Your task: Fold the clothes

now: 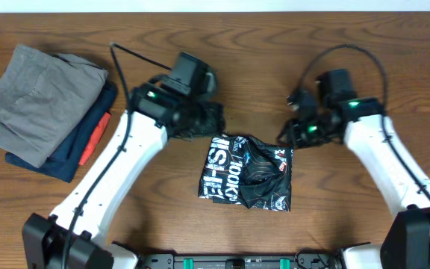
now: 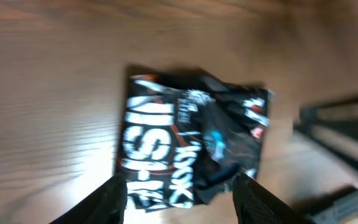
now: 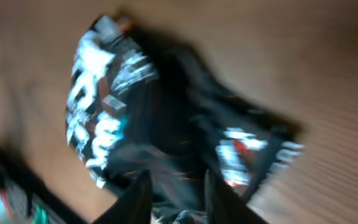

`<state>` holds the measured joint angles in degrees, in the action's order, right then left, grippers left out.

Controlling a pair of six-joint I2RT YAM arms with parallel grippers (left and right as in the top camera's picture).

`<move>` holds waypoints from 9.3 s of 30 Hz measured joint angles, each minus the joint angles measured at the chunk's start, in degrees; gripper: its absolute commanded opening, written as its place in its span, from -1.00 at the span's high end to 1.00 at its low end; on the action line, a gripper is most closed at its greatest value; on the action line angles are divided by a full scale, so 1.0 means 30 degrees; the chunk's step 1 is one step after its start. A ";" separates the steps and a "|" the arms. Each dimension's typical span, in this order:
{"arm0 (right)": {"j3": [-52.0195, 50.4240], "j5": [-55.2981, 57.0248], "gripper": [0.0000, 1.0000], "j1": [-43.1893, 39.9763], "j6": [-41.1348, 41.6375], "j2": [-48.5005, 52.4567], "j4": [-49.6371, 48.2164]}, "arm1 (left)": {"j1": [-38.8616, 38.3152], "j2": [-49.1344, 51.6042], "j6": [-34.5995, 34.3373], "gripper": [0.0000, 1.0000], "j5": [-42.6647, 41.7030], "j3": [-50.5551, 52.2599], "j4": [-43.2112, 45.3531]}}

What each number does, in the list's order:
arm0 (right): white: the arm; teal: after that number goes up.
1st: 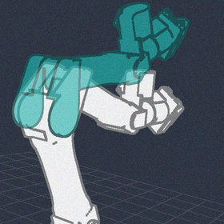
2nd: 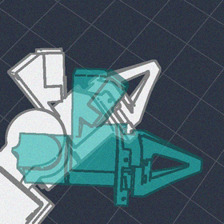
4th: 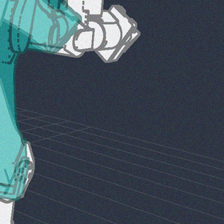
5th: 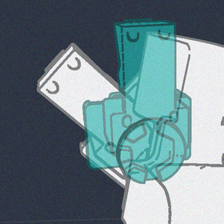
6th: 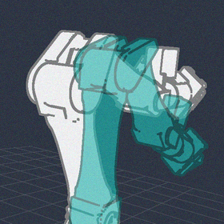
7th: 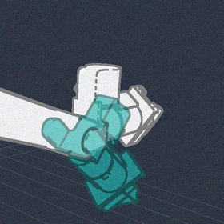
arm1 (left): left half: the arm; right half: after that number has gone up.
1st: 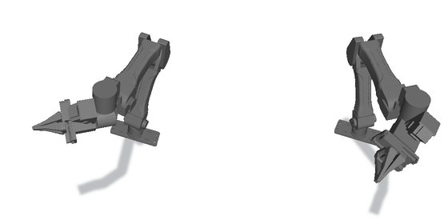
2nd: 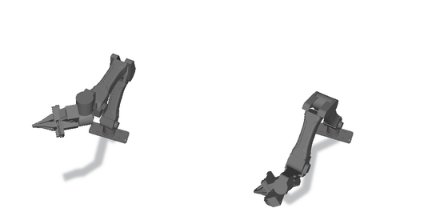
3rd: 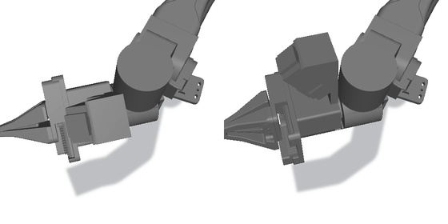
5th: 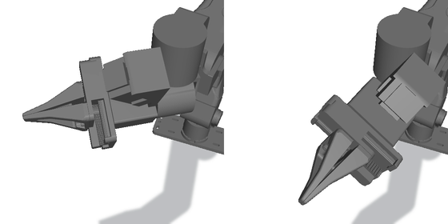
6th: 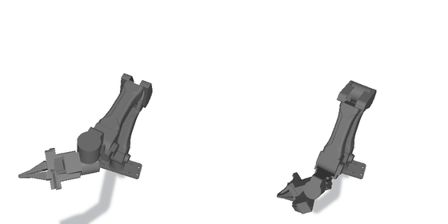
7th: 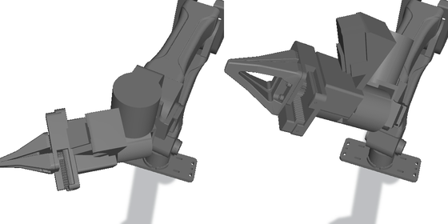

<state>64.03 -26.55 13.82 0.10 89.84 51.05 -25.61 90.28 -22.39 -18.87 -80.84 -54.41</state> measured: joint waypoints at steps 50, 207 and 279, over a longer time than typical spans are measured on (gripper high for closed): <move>-0.3002 1.0790 0.32 0.3526 0.7227 0.0197 -0.4867 | 0.0729 0.3606 -0.0015 -0.12 0.0299 0.1224 0.0146; -0.3563 1.0783 0.16 -0.1158 0.9092 -0.1107 -0.0452 | 0.0015 1.0717 0.9143 0.88 -0.8240 0.1202 0.2594; -0.3563 1.0928 0.14 -0.1158 0.9085 -0.1115 -0.0321 | 0.3468 0.7949 1.0105 -0.95 -0.2951 0.1472 1.0280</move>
<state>53.34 6.24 10.35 27.35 86.50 50.09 -15.20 114.13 7.92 -27.73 -76.42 -23.57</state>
